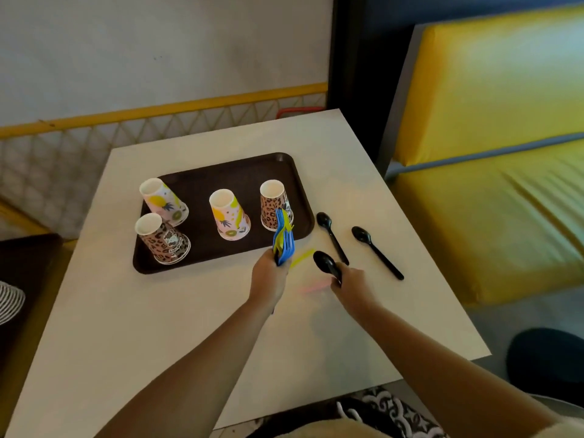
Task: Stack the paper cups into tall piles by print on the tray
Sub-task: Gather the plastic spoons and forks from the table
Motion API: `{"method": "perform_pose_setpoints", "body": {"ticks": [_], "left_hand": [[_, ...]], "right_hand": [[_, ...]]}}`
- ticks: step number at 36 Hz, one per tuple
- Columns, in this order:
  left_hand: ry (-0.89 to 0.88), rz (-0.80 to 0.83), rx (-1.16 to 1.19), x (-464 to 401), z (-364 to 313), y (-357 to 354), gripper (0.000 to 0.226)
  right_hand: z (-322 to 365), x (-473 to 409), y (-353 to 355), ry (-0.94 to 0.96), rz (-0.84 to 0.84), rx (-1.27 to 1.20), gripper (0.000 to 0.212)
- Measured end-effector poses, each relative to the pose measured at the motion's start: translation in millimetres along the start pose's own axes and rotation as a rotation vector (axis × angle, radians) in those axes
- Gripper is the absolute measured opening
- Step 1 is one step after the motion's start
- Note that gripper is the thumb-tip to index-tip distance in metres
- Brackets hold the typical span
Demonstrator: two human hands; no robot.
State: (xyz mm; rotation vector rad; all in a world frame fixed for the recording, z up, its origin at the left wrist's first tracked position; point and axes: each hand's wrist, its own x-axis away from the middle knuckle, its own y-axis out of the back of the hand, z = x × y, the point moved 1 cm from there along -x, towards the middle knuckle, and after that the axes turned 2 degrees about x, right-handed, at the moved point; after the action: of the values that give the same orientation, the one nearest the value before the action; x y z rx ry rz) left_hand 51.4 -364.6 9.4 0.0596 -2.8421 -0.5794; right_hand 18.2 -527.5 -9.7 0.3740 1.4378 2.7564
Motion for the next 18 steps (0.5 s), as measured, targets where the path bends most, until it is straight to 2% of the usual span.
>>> {"method": "perform_pose_setpoints", "body": {"ticks": [4, 8, 11, 15, 18], "left_hand": [[-0.011, 0.021, 0.004, -0.1, 0.6, 5.4, 0.025], [-0.029, 0.072, -0.017, -1.7, 3.7, 11.4, 0.019], [-0.038, 0.122, -0.024, -4.6, 5.9, 15.8, 0.017], [-0.070, 0.152, -0.040, -8.0, 3.3, 22.3, 0.014], [-0.081, 0.159, -0.024, -13.9, 3.4, 29.0, 0.014]], "right_hand": [[0.9, 6.0, -8.8, -0.030, 0.060, 0.113, 0.025], [0.9, 17.0, -15.6, -0.106, 0.134, 0.101, 0.026], [-0.7, 26.9, -20.2, -0.167, 0.220, 0.162, 0.042], [0.9, 42.7, -22.0, -0.230, 0.172, 0.065, 0.043], [2.6, 51.1, -25.3, -0.253, 0.023, -0.006, 0.050]]}}
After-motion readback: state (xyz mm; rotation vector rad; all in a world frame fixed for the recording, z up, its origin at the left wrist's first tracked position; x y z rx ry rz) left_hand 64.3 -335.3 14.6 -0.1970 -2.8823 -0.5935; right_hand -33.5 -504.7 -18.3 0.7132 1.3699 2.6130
